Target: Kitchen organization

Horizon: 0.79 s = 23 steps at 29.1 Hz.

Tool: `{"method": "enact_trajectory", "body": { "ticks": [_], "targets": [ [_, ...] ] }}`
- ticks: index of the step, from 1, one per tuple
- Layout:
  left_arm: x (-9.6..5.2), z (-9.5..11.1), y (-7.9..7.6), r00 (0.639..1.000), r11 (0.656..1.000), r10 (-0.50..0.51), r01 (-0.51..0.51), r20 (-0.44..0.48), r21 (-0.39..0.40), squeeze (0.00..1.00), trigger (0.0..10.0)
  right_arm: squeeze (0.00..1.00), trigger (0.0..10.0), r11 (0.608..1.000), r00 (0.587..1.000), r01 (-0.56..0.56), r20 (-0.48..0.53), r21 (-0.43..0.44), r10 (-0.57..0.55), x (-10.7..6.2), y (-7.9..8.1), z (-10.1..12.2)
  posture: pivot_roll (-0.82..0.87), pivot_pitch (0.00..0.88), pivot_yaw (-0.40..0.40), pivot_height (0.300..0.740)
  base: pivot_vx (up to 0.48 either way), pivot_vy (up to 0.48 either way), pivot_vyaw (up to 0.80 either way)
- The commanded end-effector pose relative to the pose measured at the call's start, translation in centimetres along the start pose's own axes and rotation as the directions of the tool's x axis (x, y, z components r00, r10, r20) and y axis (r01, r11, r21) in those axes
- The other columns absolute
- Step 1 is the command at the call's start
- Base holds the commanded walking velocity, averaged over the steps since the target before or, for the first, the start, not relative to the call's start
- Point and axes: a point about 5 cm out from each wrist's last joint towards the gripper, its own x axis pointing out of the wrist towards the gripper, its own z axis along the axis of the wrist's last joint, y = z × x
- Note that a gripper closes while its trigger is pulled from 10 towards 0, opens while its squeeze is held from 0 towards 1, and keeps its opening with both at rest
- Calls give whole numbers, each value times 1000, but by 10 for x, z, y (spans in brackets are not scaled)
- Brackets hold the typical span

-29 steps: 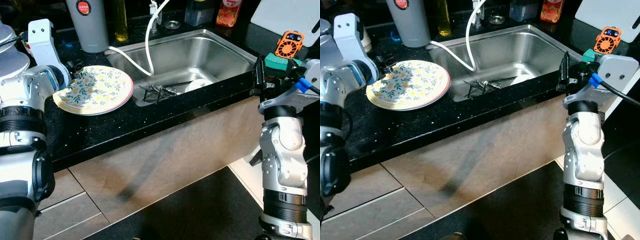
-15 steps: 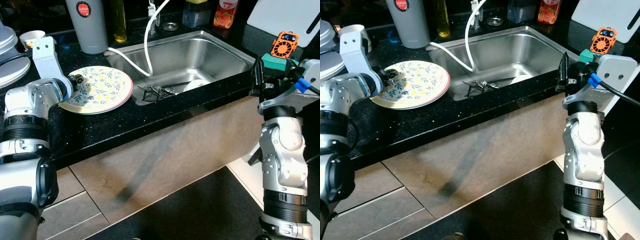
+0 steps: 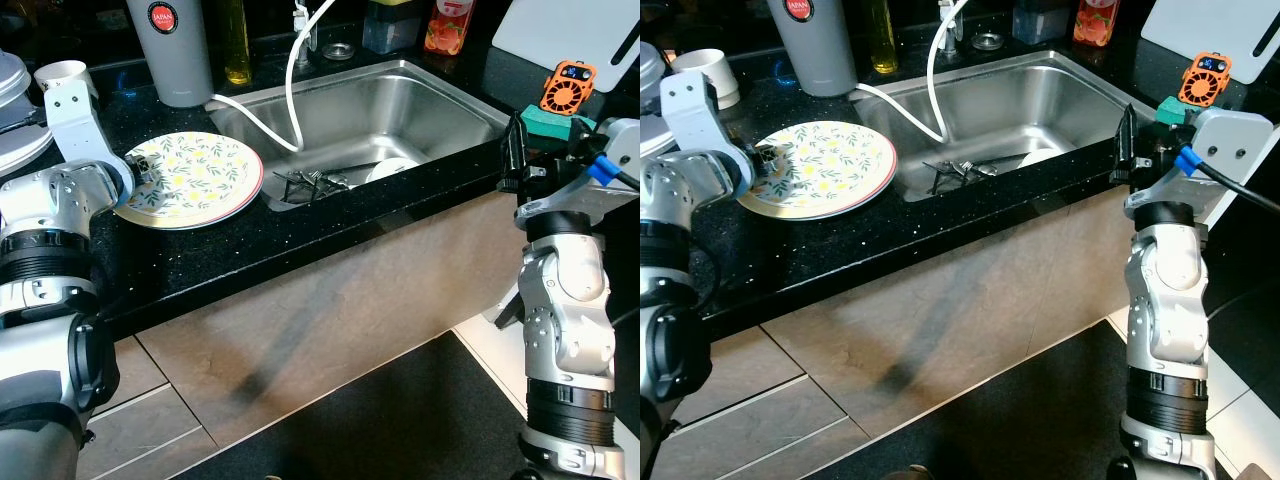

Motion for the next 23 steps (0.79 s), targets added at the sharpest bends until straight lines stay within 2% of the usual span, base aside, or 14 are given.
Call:
{"method": "enact_trajectory", "body": {
  "ticks": [1, 6, 8, 20, 21, 23],
  "targets": [
    [0, 1, 0, 1000, 1000, 8, -9, -14, -17, 0, 10000, 0, 10000, 1000, 1000, -13, 5, 3, 13, 0, 3, 2, 100, 88, 40, 740, 0, 0, 0],
    [-1, 1, 2, 999, 999, 34, -35, -15, -33, 0, 10000, 0, 10000, 1000, 1000, -16, 6, 5, 16, 0, 3, 2, 101, 83, 40, 740, 0, 0, 0],
    [-1, -1, 2, 999, 997, 21, -23, -37, -69, 0, 10000, 0, 10000, 1000, 1000, -17, 7, 6, 17, 0, 3, 2, 101, 83, 40, 740, 0, 0, 0],
    [-1, 0, 6, 998, 997, 55, -57, -22, -59, 0, 10000, 0, 10000, 1000, 1000, -19, 7, 9, 19, 1, 5, 1, 103, 77, 39, 740, 0, 0, 0],
    [-2, 3, 8, 997, 996, 82, -81, 8, -24, 0, 10000, 0, 10000, 1000, 1000, -18, 7, 10, 18, 0, 5, 1, 103, 77, 39, 740, 0, 0, 0],
    [-2, 4, 8, 996, 996, 85, -85, 18, -12, 0, 10000, 0, 10000, 1000, 1000, -17, 7, 10, 17, 0, 4, 1, 103, 77, 39, 740, 0, 0, 0]
  ]
}}
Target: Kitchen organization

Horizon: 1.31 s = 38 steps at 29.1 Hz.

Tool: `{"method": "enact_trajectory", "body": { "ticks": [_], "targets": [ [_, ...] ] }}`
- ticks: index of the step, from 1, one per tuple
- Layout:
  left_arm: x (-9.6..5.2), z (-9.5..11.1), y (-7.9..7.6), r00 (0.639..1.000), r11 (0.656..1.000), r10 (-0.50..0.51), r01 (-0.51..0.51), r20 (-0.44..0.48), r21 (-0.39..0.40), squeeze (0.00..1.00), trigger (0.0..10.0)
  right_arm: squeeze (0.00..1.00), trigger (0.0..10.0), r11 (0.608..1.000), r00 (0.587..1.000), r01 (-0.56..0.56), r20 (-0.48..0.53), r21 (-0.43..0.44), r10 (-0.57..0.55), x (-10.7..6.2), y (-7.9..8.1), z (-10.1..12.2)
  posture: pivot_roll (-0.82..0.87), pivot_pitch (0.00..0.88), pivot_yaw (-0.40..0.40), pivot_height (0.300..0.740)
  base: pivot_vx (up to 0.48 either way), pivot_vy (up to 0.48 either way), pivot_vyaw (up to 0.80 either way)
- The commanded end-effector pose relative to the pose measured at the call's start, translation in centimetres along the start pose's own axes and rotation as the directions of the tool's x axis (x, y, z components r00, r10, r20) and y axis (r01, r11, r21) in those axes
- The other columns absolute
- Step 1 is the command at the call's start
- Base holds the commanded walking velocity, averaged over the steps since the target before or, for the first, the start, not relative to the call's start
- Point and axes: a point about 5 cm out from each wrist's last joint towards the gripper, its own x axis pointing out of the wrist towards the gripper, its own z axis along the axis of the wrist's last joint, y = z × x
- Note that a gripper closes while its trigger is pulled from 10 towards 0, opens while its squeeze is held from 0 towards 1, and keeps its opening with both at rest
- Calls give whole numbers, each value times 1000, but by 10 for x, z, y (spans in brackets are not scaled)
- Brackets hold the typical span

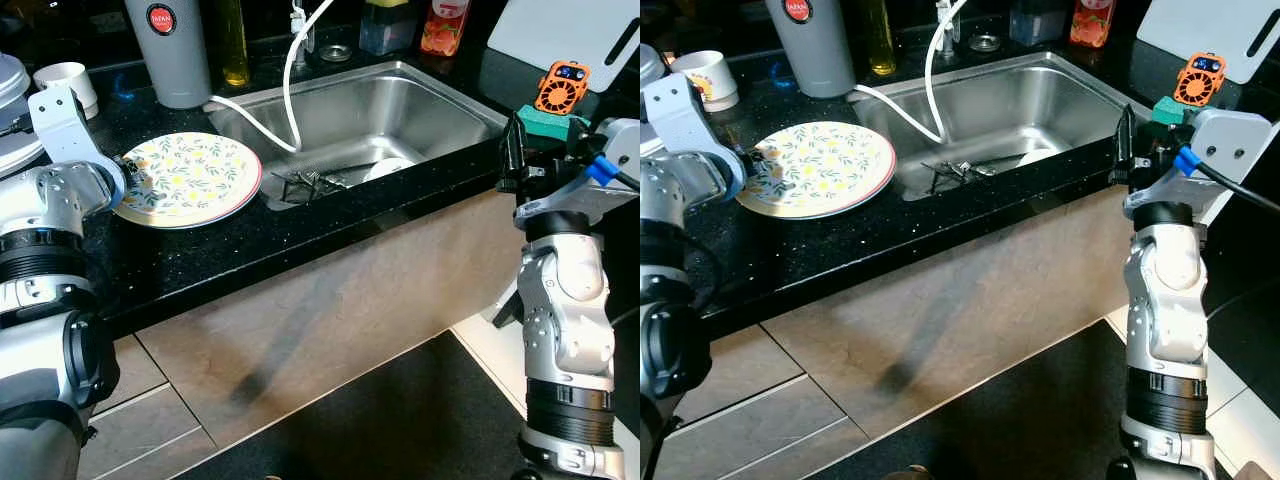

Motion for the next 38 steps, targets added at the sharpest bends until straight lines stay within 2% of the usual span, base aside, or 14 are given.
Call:
{"method": "enact_trajectory", "body": {
  "ticks": [1, 7, 22, 23, 24, 27, 32, 35, 36, 38],
  "targets": [
    [-1, 2, 3, 1000, 1000, 21, -21, 19, 20, 0, 10000, 0, 10000, 1000, 1000, -12, 6, 8, 12, 0, 4, 1, 103, 77, 39, 740, 0, 0, 0],
    [-1, 3, 6, 999, 999, 35, -35, 25, 17, 0, 10000, 0, 10000, 1000, 1000, -14, 4, 10, 14, 0, 4, 1, 105, 82, 40, 740, 0, 0, 0],
    [4, -21, 7, 996, 997, 4, -10, -85, -70, 0, 10000, 0, 10000, 999, 999, -49, -10, 16, 50, -1, 9, -1, 108, 84, 39, 740, 0, 0, 0],
    [4, -25, 1, 993, 994, -40, 29, -110, -103, 0, 6118, 0, 10000, 998, 998, -55, -11, 17, 55, 0, 9, -2, 108, 86, 38, 740, 0, 0, 0],
    [3, -26, -3, 990, 991, -76, 62, -115, -123, 0, 0, 0, 10000, 998, 998, -56, -12, 17, 56, 0, 10, -2, 108, 86, 38, 740, 0, 0, 0],
    [2, -25, -10, 986, 984, -122, 105, -113, -140, 0, 0, 0, 10000, 998, 998, -58, -12, 17, 58, 0, 10, -2, 108, 86, 36, 740, 0, 0, 0],
    [3, -25, -11, 988, 982, -112, 93, -108, -166, 0, 0, 0, 10000, 998, 998, -60, -11, 18, 60, 0, 10, -2, 108, 86, 36, 740, 0, 0, 0],
    [3, -20, -9, 992, 974, -103, 85, -78, -208, 0, 0, 0, 10000, 998, 998, -60, -10, 19, 60, 0, 10, -2, 108, 86, 36, 740, 0, 0, 0],
    [3, -17, -11, 991, 961, -123, 103, -61, -259, 0, 0, 0, 10000, 998, 998, -59, -11, 19, 60, 0, 10, -2, 106, 84, 34, 740, 0, 0, 0],
    [3, -17, -17, 983, 941, -170, 142, -64, -306, 0, 0, 0, 10000, 998, 998, -60, -11, 20, 60, 0, 10, -2, 106, 84, 34, 740, 0, 0, 0]
  ]
}}
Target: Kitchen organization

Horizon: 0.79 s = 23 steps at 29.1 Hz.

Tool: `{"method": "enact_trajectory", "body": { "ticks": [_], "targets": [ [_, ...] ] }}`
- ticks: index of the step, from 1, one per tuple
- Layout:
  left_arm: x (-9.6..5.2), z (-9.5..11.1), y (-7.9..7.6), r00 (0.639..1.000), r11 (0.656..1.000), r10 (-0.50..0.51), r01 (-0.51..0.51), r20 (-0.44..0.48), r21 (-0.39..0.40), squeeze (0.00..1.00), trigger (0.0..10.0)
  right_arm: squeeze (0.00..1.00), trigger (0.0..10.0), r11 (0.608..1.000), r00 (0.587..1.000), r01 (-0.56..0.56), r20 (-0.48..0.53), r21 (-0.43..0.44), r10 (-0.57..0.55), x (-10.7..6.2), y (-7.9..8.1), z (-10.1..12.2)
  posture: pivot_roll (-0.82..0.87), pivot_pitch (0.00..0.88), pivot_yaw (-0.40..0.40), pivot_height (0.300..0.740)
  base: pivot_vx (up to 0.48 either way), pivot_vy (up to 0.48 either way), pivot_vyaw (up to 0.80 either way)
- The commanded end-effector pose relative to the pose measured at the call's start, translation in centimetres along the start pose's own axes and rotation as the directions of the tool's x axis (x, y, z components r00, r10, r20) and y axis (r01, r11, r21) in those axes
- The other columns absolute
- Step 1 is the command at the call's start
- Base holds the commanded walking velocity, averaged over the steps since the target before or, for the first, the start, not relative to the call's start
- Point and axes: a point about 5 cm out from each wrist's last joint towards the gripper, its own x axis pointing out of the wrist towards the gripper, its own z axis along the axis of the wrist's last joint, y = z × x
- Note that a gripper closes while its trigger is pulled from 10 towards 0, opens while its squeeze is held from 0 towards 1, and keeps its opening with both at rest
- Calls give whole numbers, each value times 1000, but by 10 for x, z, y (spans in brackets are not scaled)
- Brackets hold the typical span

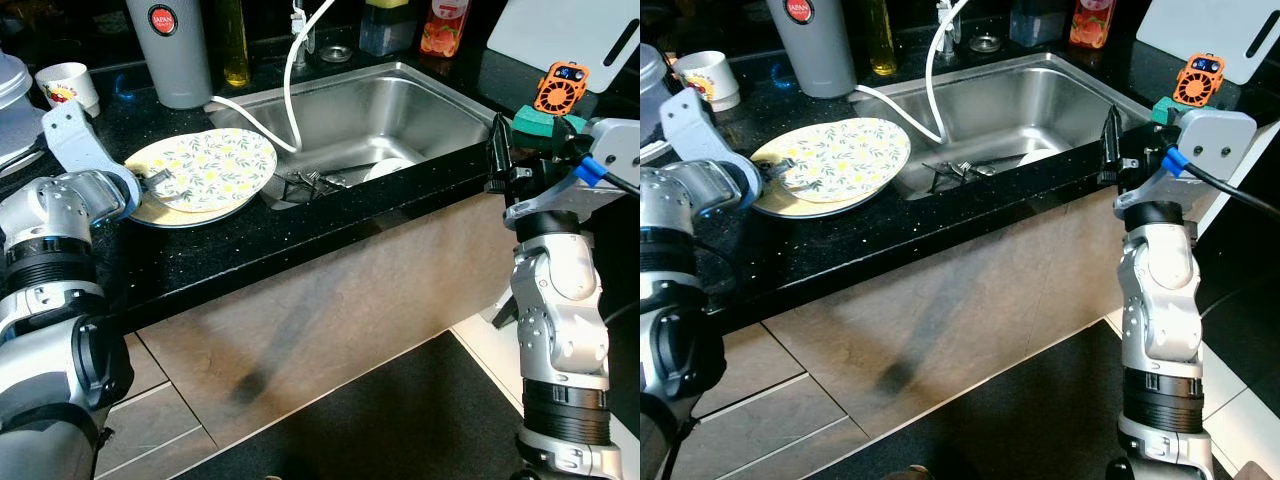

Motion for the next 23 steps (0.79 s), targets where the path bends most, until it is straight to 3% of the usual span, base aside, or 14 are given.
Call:
{"method": "enact_trajectory", "body": {
  "ticks": [1, 2, 3, 4, 5, 6, 7, 12, 13, 14, 17, 19, 22, 23],
  "targets": [
    [2, -4, -9, 998, 998, -50, 49, -23, -47, 0, 0, 0, 10000, 1000, 1000, -7, -6, 10, 7, 1, 2, -1, 106, 84, 34, 740, 0, 0, 0],
    [2, -4, -9, 998, 998, -50, 49, -23, -47, 0, 0, 0, 10000, 1000, 1000, -7, -6, 10, 7, 1, 2, -1, 106, 84, 34, 740, 0, 0, 0],
    [4, -12, -25, 990, 990, -133, 129, -55, -60, 0, 0, 0, 10000, 1000, 1000, -8, -5, 11, 8, 1, 3, -1, 106, 85, 32, 740, 0, 0, 0],
    [5, -14, -30, 986, 986, -156, 152, -64, -62, 0, 0, 0, 10000, 1000, 1000, -9, -5, 12, 9, 1, 3, -1, 106, 85, 32, 740, 0, 0, 0],
    [8, -23, -49, 972, 976, -218, 214, -90, -49, 0, 4980, 0, 10000, 1000, 1000, -11, -4, 13, 11, 1, 4, -1, 106, 85, 32, 740, 0, 0, 0],
    [8, -26, -55, 967, 972, -235, 232, -98, -42, 0, 4980, 0, 10000, 1000, 1000, -12, -4, 13, 12, 1, 4, -1, 106, 85, 32, 740, 0, 0, 0],
    [10, -31, -64, 963, 969, -248, 245, -106, -40, 0, 10000, 0, 10000, 1000, 1000, -12, -3, 14, 13, 2, 4, -1, 104, 86, 34, 740, 0, 0, 0],
    [14, -51, -96, 946, 956, -293, 292, -141, -29, 0, 10000, 0, 10000, 1000, 1000, -8, -2, 12, 9, 1, 4, 0, 93, 86, 44, 740, 0, 0, 0],
    [15, -59, -107, 946, 956, -289, 293, -145, 7, 0, 10000, 0, 10000, 1000, 1000, -6, -1, 10, 6, 0, 5, 1, 84, 87, 51, 740, 0, 0, 0],
    [15, -59, -107, 946, 956, -289, 293, -145, 7, 0, 10000, 0, 10000, 1000, 1000, -6, -1, 10, 6, 0, 5, 1, 84, 87, 51, 740, 0, 0, 0],
    [13, -37, -109, 973, 952, -228, 215, 36, 219, 0, 10000, 0, 10000, 1000, 1000, 0, 3, 7, 0, -2, 3, 3, 80, 91, 55, 740, 0, 0, 0],
    [13, -37, -109, 973, 952, -228, 215, 36, 219, 0, 10000, 0, 10000, 1000, 1000, 0, 3, 7, 0, -2, 3, 3, 80, 91, 55, 740, 0, 0, 0],
    [7, 2, -87, 964, 945, -103, 18, 245, 327, 0, 10000, 0, 10000, 1000, 1000, 4, -2, 6, -4, -3, 2, 2, 86, 93, 56, 740, 0, 0, 0],
    [7, 2, -87, 964, 945, -103, 18, 245, 327, 0, 10000, 0, 10000, 1000, 1000, 4, -2, 6, -4, -3, 2, 2, 86, 93, 56, 740, 0, 0, 0]
  ]
}}
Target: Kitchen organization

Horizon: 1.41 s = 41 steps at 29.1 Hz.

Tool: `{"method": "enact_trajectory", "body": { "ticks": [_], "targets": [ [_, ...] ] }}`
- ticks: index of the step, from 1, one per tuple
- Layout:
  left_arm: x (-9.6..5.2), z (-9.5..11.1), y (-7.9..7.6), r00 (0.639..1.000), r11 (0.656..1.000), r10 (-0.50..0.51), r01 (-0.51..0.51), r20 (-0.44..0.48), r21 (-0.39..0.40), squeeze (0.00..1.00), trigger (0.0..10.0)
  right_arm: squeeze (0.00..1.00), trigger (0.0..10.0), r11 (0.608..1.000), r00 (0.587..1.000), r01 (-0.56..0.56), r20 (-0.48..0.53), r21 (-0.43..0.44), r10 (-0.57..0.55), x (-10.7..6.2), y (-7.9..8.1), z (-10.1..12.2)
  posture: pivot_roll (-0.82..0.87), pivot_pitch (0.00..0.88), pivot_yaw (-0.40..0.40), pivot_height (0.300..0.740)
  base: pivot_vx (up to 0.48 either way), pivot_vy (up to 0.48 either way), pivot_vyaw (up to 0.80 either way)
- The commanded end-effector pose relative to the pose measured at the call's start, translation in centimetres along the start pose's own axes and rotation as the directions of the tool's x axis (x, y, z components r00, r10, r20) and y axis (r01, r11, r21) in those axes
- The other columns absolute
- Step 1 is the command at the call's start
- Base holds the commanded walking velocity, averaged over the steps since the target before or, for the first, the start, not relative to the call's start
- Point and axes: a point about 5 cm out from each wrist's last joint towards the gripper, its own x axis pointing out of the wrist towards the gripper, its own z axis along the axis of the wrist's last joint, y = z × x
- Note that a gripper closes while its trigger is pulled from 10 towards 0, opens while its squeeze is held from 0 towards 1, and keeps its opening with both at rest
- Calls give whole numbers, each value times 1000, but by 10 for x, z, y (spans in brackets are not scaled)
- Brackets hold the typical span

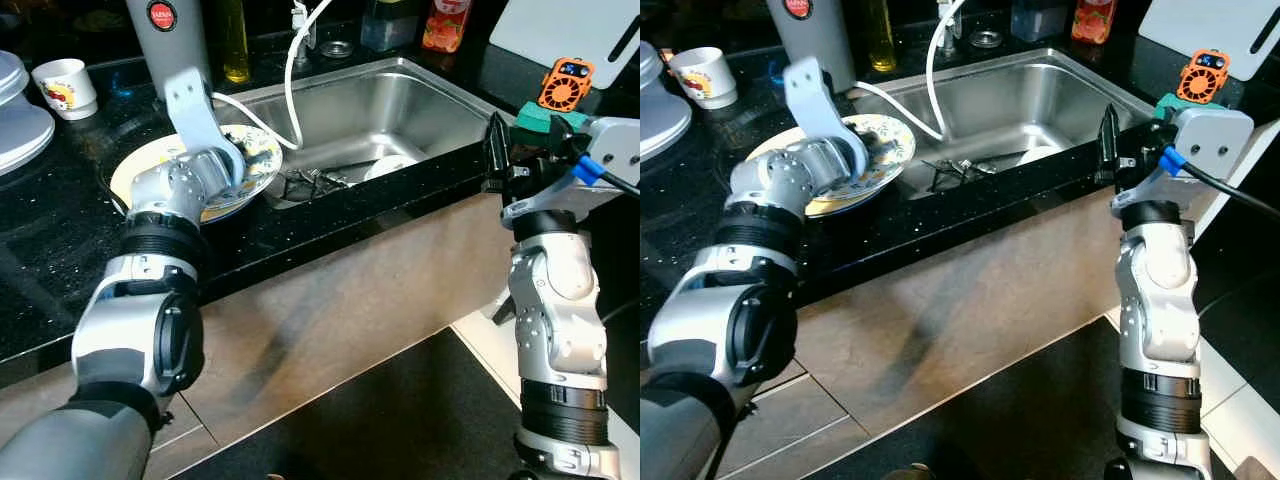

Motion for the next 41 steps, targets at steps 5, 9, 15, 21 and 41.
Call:
{"method": "enact_trajectory", "body": {
  "ticks": [5, 9, 15, 21, 41],
  "targets": [
    [-6, 16, 50, 981, 980, 188, -190, 51, 51, 0, 10000, 0, 10000, 1000, 1000, -9, -7, 14, 9, -1, 4, -2, 96, 95, 54, 740, 0, 0, 0],
    [-8, -4, 67, 977, 977, 213, -212, -30, 28, 0, 10000, 0, 10000, 1000, 1000, -14, -7, 21, 15, 0, 6, -3, 132, 93, 61, 740, 0, 0, 0],
    [-12, -39, 67, 958, 962, 273, -272, -88, 29, 0, 10000, 0, 10000, 999, 1000, -25, -10, 31, 25, 1, 9, -3, 131, 95, 49, 740, 0, 0, 0],
    [-14, -62, 49, 959, 970, 235, -241, -157, -21, 0, 10000, 0, 10000, 999, 999, -32, -9, 29, 33, 2, 9, -2, 130, 92, 42, 740, 0, 0, 0],
    [-9, -50, -13, 983, 980, -18, -18, -181, -196, 0, 10000, 0, 10000, 1000, 1000, -21, -8, 19, 21, 1, 5, -1, 91, 104, 37, 740, 0, 0, 0]
  ]
}}
